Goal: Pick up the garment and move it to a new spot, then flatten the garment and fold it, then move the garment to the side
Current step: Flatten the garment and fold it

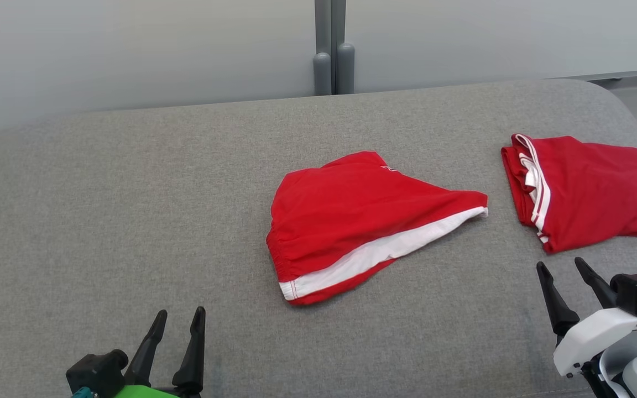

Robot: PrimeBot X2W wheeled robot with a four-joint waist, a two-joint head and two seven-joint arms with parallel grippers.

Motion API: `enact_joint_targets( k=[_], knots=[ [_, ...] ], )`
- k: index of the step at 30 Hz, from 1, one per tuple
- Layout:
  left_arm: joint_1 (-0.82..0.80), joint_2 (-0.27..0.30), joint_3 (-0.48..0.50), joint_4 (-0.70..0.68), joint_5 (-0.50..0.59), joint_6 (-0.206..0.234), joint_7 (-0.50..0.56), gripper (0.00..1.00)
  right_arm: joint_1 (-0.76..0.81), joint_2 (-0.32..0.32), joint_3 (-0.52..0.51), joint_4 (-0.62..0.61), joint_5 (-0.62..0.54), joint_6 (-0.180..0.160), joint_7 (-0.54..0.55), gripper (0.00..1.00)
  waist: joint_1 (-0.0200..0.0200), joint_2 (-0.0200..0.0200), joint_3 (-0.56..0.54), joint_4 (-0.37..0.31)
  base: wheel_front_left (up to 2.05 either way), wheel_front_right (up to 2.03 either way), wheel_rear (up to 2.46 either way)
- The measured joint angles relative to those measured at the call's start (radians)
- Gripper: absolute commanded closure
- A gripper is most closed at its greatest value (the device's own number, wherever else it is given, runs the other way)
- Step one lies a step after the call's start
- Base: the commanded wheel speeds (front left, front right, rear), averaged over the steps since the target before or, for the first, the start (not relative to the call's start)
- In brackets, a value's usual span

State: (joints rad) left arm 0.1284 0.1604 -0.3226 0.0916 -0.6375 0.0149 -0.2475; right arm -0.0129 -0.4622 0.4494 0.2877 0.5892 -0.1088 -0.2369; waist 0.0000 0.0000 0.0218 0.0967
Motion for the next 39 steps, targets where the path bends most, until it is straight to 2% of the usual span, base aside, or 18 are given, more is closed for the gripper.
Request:
enact_joint_targets(
  k=[13, 23, 29, 39],
  knots=[
    [0.022, 0.009, -0.012, -0.012, 0.001, 0.002, 0.000, 0.00, 0.023, 0.013, -0.018, -0.030, -0.030, -0.007, -0.002, 0.00, 0.0000, 0.0000, 0.000, 0.013, 0.00, 0.00, 0.00],
    [0.021, 0.003, -0.029, -0.036, 0.001, 0.001, 0.016, 0.00, 0.020, 0.013, -0.030, -0.055, -0.046, -0.007, -0.006, 0.00, 0.0000, 0.0000, 0.040, 0.028, 0.00, 0.00, 0.00],
    [0.012, -0.018, -0.052, -0.046, -0.002, -0.016, 0.034, 0.00, -0.001, 0.008, -0.040, -0.060, -0.054, -0.009, -0.006, 0.00, 0.0000, 0.0000, 0.067, 0.031, 0.00, 0.00, 0.00],
    [-0.060, -0.071, -0.112, -0.060, -0.071, -0.047, 0.115, 0.00, -0.062, 0.008, -0.040, -0.078, -0.072, -0.014, -0.009, 0.00, 0.0001, 0.0000, 0.127, 0.026, 0.00, 0.00, 0.00]
  ],
)
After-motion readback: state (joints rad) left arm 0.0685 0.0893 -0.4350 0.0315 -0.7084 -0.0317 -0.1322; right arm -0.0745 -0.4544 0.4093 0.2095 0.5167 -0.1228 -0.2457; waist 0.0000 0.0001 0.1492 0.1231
